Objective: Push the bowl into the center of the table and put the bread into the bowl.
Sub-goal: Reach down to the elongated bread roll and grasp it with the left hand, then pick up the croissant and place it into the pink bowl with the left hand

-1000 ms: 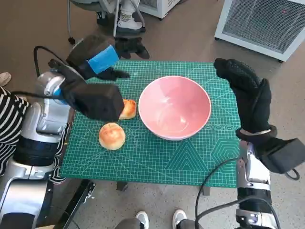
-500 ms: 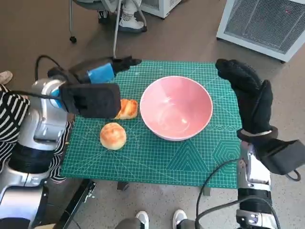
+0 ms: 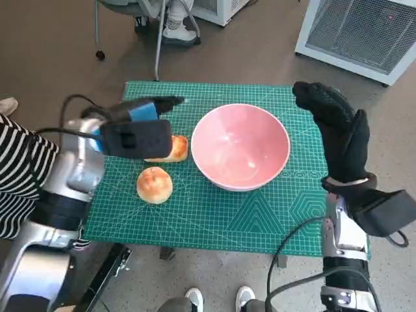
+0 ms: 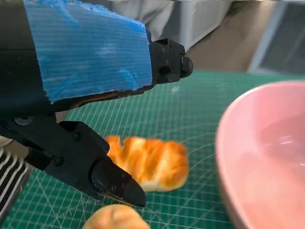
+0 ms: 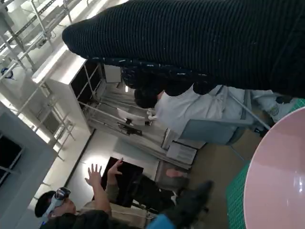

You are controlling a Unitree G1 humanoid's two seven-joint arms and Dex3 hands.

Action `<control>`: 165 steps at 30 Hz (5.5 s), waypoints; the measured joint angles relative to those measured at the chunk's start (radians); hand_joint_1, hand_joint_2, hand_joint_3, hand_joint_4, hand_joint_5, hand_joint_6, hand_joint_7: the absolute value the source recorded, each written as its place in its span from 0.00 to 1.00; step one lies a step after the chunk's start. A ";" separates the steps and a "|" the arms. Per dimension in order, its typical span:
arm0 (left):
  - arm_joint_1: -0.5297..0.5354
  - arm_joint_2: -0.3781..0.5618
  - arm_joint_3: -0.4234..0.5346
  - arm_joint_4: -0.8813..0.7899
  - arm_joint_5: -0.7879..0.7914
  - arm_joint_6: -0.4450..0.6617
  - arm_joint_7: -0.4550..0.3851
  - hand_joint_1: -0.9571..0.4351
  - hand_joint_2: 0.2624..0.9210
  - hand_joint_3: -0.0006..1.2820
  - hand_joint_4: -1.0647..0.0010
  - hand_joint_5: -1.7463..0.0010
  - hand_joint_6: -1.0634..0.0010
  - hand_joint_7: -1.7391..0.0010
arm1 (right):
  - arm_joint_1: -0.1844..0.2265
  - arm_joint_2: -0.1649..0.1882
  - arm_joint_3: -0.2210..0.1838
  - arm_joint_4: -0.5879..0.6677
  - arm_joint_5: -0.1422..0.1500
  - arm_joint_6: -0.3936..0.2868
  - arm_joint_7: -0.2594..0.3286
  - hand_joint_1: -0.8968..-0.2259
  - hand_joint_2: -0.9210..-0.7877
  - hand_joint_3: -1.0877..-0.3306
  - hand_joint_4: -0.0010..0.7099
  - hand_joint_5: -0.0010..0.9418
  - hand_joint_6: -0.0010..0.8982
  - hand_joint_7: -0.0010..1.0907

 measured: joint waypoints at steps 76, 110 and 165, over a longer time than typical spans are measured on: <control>-0.096 -0.170 -0.143 0.658 0.139 -0.247 0.691 0.69 0.99 0.02 0.31 0.36 0.35 0.38 | 0.027 -0.017 0.000 -0.054 0.003 0.042 0.000 0.13 0.00 0.46 0.28 0.00 0.09 0.45; -0.067 -0.125 0.013 -0.058 0.102 -0.382 0.770 0.69 0.98 0.00 0.25 0.46 0.33 0.33 | 0.048 -0.015 0.002 -0.083 0.014 0.056 0.001 0.14 0.00 0.46 0.28 0.00 0.09 0.45; -0.037 -0.125 0.067 0.109 -0.164 -0.558 0.117 0.49 0.72 0.00 0.93 1.00 0.78 0.98 | 0.080 0.007 0.005 -0.109 0.008 0.046 -0.034 0.15 0.00 0.46 0.27 0.00 0.09 0.45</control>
